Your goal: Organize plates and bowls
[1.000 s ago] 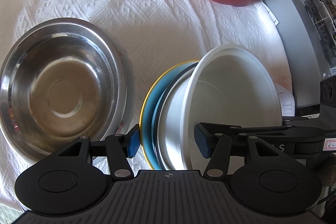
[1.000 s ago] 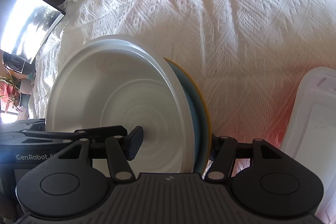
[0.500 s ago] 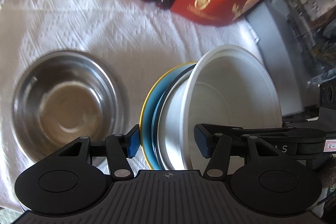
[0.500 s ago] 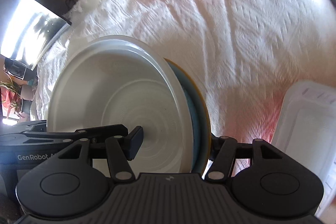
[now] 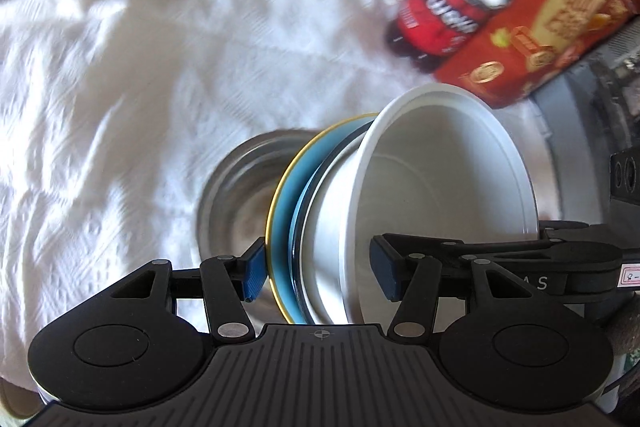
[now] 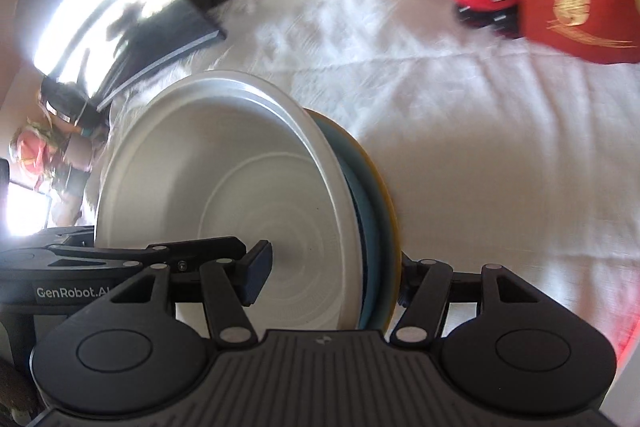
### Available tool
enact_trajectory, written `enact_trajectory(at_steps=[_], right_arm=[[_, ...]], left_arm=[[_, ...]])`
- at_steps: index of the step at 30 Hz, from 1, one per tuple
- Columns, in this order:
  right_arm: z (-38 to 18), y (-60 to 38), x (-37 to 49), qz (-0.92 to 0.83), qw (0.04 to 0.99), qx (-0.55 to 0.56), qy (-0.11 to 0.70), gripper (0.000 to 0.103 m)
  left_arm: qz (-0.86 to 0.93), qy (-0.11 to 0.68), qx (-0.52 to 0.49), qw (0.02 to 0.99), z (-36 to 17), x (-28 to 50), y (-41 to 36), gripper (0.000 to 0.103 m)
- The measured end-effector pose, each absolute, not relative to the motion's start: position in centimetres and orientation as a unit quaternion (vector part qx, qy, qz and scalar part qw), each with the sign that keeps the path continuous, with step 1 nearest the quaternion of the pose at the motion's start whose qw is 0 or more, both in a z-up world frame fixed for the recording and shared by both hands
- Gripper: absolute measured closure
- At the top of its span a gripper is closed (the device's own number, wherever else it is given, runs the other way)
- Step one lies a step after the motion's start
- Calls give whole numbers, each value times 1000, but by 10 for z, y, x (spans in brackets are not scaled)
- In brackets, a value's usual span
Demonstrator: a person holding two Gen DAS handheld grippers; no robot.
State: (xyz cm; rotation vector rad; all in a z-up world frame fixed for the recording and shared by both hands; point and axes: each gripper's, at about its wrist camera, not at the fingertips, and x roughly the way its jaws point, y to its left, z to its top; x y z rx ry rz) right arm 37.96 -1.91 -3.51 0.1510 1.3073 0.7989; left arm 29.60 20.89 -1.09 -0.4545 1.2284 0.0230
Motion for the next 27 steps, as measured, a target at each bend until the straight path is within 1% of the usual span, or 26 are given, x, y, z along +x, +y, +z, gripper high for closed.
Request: enact_trajectory(at_steps=[3,5,6,7,11,13,20,24,27], right_arm=[[-56,7,379,357,705,57,610,42],[-69,18,380,348,696,52,626,43],[-75,23,379,345,693,49,631,42],[-79,26,379,341,691,46,635,42],[-74,41,371,326,724,1,608,41],[-75,43,370,309,730,0,609,41],[-74,36,369,307,726,14,615,41],[-64,32,367,308,737,10,602,41],[-54,29,364,306,749,5,588,41]], left_arm=[[16,586,-223,779,-33,297,223,45],[21,586,-204,784,-39,296,226,45],[24,581,-186,792,-38,294,226,47],[12,570,-180,802,-36,293,226,52],[1,556,-165,814,-28,294,227,52],[0,554,-162,817,-28,293,227,53],[-3,548,-223,806,-30,287,244,57],[-2,541,-257,801,-32,286,252,57],[0,531,-287,797,-34,283,258,59]])
